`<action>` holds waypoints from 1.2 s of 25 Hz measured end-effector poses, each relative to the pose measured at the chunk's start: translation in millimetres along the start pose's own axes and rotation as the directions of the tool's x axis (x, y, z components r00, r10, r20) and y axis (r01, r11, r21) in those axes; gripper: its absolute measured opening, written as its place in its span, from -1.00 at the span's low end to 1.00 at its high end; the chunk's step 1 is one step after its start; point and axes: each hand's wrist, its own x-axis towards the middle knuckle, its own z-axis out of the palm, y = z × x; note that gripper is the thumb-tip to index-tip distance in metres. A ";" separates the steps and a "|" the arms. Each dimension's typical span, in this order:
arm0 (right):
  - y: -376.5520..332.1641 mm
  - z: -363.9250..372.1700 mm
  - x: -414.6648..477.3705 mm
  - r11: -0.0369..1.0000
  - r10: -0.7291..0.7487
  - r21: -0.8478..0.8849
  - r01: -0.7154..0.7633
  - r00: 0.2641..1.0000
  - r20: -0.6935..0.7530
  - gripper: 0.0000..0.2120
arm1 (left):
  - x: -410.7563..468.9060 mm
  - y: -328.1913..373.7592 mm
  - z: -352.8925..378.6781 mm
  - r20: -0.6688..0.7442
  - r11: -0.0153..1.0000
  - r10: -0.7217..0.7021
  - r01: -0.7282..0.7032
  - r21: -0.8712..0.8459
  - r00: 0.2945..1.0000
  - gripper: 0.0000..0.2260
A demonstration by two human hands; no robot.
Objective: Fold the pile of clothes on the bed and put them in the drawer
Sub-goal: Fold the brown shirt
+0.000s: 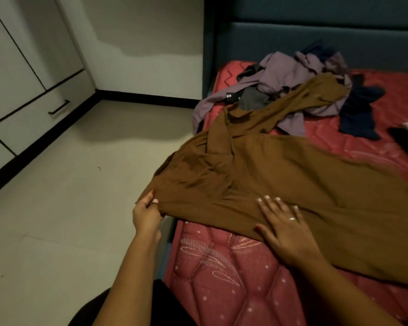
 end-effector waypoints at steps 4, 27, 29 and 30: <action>55.0 -15.8 -40.1 0.898 0.440 -0.010 -0.440 0.896 0.067 -0.26 | -56.7 -9.0 23.5 0.058 0.593 0.275 -0.217 0.776 0.960 -0.49; 269.6 -24.9 -142.2 0.956 0.239 -0.102 -0.275 0.932 -0.272 -0.51 | -279.0 -140.1 272.3 0.905 -0.241 0.017 -0.876 0.417 0.426 -0.28; 269.7 -22.0 -145.0 0.961 0.132 -0.188 -0.203 0.933 -0.335 -0.51 | -279.6 -141.9 276.8 0.929 -0.269 0.017 -0.894 0.359 0.369 -0.18; 271.3 -23.3 -147.3 0.961 0.138 -0.188 -0.203 0.941 -0.308 -0.44 | -279.4 -143.2 279.0 0.942 -0.288 0.033 -0.899 0.330 0.335 -0.16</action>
